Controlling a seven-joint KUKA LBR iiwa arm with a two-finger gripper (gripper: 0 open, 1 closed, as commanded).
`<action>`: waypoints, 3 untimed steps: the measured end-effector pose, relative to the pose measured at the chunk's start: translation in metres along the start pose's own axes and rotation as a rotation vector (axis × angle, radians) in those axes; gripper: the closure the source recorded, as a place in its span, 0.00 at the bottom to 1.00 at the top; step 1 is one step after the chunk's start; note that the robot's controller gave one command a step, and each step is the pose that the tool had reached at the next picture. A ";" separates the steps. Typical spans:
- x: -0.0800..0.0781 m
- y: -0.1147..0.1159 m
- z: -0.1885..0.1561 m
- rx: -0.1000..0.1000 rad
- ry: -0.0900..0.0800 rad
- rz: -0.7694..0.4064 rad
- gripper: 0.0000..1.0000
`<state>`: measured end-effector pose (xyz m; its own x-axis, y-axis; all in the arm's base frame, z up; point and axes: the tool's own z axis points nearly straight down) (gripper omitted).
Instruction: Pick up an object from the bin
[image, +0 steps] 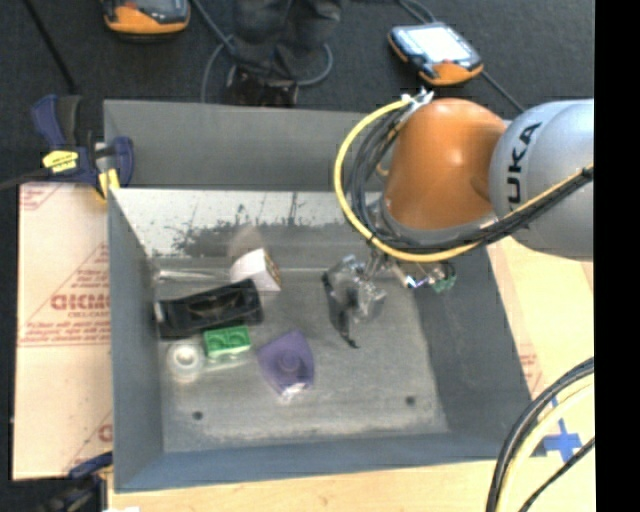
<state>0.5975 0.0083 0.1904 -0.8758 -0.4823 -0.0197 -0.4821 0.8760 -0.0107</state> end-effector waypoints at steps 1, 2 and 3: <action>-0.003 0.003 0.006 -0.017 0.031 -0.008 1.00; -0.004 -0.004 0.019 -0.003 0.004 -0.039 1.00; 0.001 0.001 0.011 -0.018 0.030 -0.041 1.00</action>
Offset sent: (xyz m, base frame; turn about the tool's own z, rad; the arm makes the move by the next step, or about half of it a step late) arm -0.0026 -0.0124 -0.1204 -0.0922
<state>0.5963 0.0083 0.1789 -0.8557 -0.5174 0.0101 -0.5173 0.8558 0.0068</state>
